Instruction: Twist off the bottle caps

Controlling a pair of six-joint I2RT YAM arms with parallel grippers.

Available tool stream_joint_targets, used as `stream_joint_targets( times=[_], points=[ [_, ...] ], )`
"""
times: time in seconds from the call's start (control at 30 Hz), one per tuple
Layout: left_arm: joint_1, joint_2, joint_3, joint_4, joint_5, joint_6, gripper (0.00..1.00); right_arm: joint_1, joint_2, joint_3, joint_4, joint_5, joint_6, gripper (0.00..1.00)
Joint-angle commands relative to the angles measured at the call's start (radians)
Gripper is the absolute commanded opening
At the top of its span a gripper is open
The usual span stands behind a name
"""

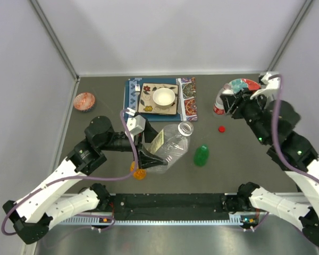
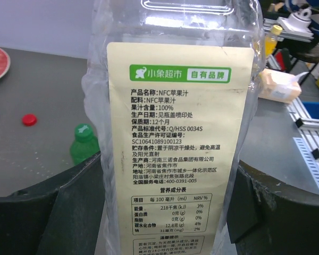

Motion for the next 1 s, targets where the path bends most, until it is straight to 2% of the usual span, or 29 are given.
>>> stream_joint_targets(
  times=[0.0, 0.03, 0.13, 0.33, 0.5, 0.7, 0.97],
  points=[
    [0.001, -0.063, -0.028, 0.014, -0.134, 0.045, 0.33, -0.137, -0.072, -0.18, -0.17, 0.322, 0.218, 0.0],
    [0.001, -0.071, -0.033, 0.014, -0.146, 0.048, 0.34, -0.206, -0.08, -0.26, -0.181, 0.292, 0.248, 0.0],
    [0.003, -0.099, -0.047, 0.014, -0.198, 0.054, 0.34, -0.291, -0.084, -0.414, -0.195, 0.207, 0.354, 0.0],
    [0.001, -0.149, -0.091, 0.053, -0.257, 0.025, 0.34, -0.326, -0.016, -0.629, -0.144, 0.112, 0.483, 0.0],
    [0.001, -0.168, -0.111, 0.057, -0.266, 0.018, 0.34, -0.334, 0.108, -0.669, -0.08, 0.122, 0.497, 0.0],
    [0.001, -0.177, -0.14, 0.083, -0.245, -0.013, 0.34, -0.346, 0.16, -0.769, 0.052, 0.106, 0.524, 0.0],
    [0.003, -0.186, -0.17, 0.087, -0.249, -0.025, 0.35, -0.4, 0.335, -0.737, 0.081, 0.098, 0.507, 0.0]
  ],
)
